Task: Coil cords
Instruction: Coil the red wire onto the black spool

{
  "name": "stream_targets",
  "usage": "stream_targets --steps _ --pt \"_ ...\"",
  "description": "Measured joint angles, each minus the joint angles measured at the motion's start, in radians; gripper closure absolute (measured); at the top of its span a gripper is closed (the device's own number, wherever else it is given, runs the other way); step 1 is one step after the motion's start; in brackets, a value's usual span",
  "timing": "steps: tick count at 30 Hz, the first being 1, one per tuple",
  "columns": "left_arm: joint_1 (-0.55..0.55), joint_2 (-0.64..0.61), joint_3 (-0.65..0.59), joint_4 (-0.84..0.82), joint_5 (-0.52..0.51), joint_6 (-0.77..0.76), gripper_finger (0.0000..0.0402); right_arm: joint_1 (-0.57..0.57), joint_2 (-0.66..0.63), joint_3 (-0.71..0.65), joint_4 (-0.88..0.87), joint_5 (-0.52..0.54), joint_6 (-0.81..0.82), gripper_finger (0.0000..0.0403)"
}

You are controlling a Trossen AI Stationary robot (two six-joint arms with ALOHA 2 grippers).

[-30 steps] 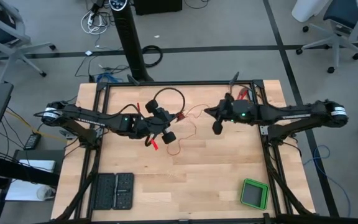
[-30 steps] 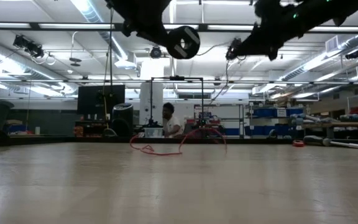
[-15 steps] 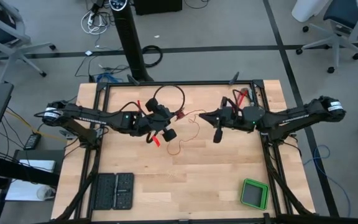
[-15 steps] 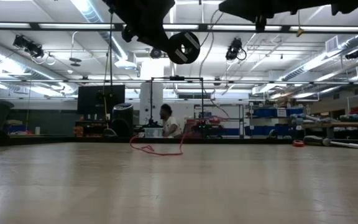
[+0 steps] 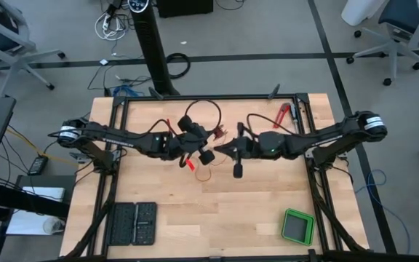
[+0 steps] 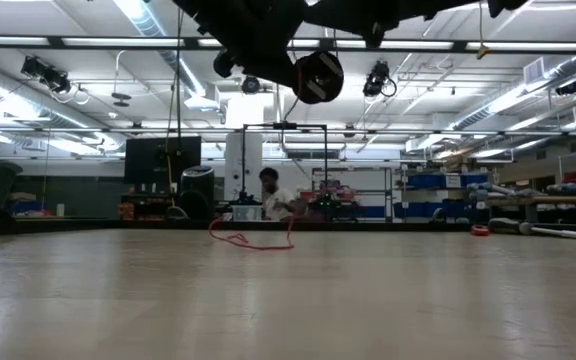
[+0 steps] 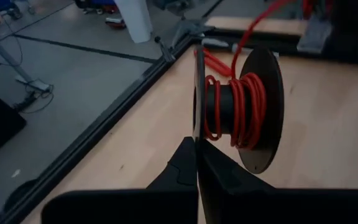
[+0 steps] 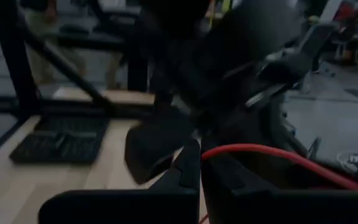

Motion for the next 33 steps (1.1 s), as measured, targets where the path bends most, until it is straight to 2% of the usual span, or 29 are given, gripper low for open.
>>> stream_targets --steps 3,7,10,20,24,29,33 --pt "0.0 0.0 0.0 0.052 0.032 -0.007 0.04 0.0 0.035 0.02 -0.03 -0.005 0.0 0.0403" --pt "0.0 -0.001 0.0 0.087 0.169 -0.005 0.04 -0.007 0.072 0.035 -0.07 -0.017 0.002 0.0403" --pt "0.0 -0.001 -0.002 0.092 0.21 0.0 0.04 -0.012 0.084 0.041 -0.075 0.002 0.012 0.0403" --pt "0.002 0.0 -0.002 0.166 0.16 -0.067 0.04 0.015 0.121 0.042 -0.08 0.224 -0.035 0.0402" --pt "0.0 0.0 0.0 0.192 0.148 -0.14 0.04 0.04 0.126 0.042 -0.078 0.315 -0.128 0.0402" --pt "0.0 0.0 0.001 0.216 0.148 -0.162 0.04 0.052 0.127 0.042 -0.093 0.355 -0.23 0.0402" --pt "0.0 0.0 0.001 0.228 0.176 -0.181 0.04 0.052 0.127 0.041 -0.183 0.403 -0.258 0.0399"
